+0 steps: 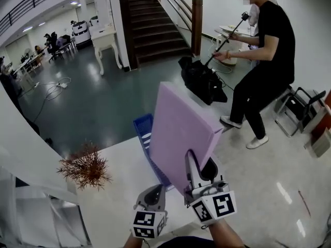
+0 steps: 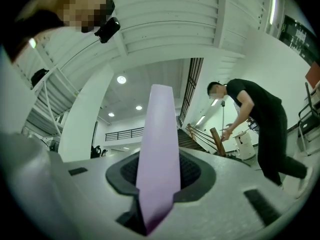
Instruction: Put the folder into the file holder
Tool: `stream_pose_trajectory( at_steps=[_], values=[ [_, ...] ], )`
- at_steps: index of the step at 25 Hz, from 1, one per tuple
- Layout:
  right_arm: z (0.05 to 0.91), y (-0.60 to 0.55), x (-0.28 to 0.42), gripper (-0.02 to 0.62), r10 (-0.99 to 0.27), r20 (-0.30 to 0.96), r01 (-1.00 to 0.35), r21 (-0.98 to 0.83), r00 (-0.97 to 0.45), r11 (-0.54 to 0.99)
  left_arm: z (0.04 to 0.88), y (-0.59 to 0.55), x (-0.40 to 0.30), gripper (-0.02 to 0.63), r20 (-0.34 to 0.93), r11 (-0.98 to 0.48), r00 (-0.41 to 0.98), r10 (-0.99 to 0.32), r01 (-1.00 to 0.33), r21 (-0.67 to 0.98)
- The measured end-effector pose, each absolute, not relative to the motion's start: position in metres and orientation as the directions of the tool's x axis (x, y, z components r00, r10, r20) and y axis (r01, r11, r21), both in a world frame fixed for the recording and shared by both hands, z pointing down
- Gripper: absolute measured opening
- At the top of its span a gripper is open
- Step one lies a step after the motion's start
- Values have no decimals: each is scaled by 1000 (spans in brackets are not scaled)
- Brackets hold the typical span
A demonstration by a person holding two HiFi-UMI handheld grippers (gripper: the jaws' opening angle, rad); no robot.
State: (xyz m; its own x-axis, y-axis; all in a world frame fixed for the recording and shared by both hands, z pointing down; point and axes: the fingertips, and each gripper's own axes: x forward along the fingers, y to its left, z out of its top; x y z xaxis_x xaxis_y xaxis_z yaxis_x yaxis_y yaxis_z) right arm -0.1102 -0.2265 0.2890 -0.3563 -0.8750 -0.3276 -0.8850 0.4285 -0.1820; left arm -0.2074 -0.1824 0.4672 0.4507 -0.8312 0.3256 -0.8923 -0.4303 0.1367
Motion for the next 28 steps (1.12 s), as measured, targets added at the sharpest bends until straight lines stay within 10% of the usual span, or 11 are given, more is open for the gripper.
stream_pose_trajectory(
  at_steps=[28],
  values=[
    [320, -276, -157, 130, -846, -322, -881, -67, -426, 469, 484, -222, -246, 5, 358, -331, 356, -863, -935, 131]
  ],
)
